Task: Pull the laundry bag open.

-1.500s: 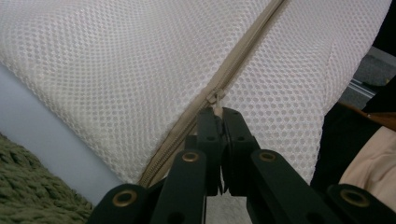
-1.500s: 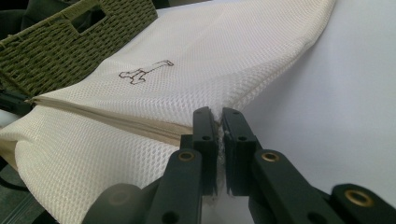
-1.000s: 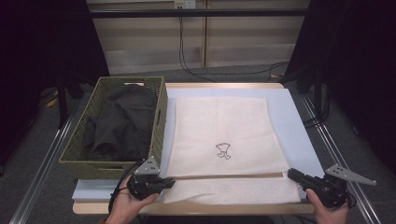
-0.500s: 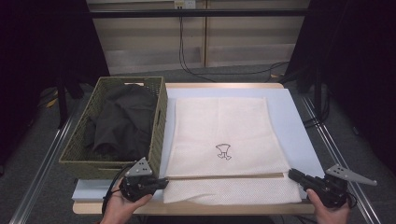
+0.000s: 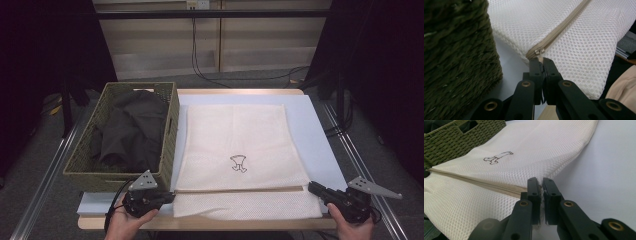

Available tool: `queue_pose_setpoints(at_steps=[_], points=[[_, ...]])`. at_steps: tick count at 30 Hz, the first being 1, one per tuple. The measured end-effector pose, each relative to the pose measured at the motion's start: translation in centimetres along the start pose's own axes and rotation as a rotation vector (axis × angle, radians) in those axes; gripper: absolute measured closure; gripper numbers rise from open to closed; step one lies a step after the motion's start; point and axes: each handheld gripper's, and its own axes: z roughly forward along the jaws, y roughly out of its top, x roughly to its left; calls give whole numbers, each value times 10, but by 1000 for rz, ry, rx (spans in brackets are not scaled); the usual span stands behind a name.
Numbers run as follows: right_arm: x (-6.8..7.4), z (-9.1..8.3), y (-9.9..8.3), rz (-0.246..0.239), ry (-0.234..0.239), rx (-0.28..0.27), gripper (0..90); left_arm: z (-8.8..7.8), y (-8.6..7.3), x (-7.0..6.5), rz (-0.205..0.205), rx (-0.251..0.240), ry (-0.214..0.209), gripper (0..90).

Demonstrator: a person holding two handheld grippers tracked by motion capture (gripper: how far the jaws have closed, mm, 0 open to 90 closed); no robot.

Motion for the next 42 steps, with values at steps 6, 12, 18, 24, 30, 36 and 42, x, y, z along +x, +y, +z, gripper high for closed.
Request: queue_pose_setpoints(at_steps=[6,12,18,24,30,36,42], points=[[1,0,0,-9,-12,12,857,-1,-2,2,-11,9,8,874],[1,1,-1,-11,-13,10,857,0,-6,2,-9,0,4,873],[-1,7,-4,-15,2,49,856,5,-8,1,-8,-3,0,871],[-3,14,-6,-9,11,107,851,10,-12,2,-13,12,-1,868],[-2,22,-8,-54,1,179,828,14,-16,3,-10,11,8,811],[-3,30,-9,-59,-12,224,760,13,-19,4,-16,1,27,712],[-3,30,-8,-56,-30,201,578,8,-21,3,-29,-33,37,541]])
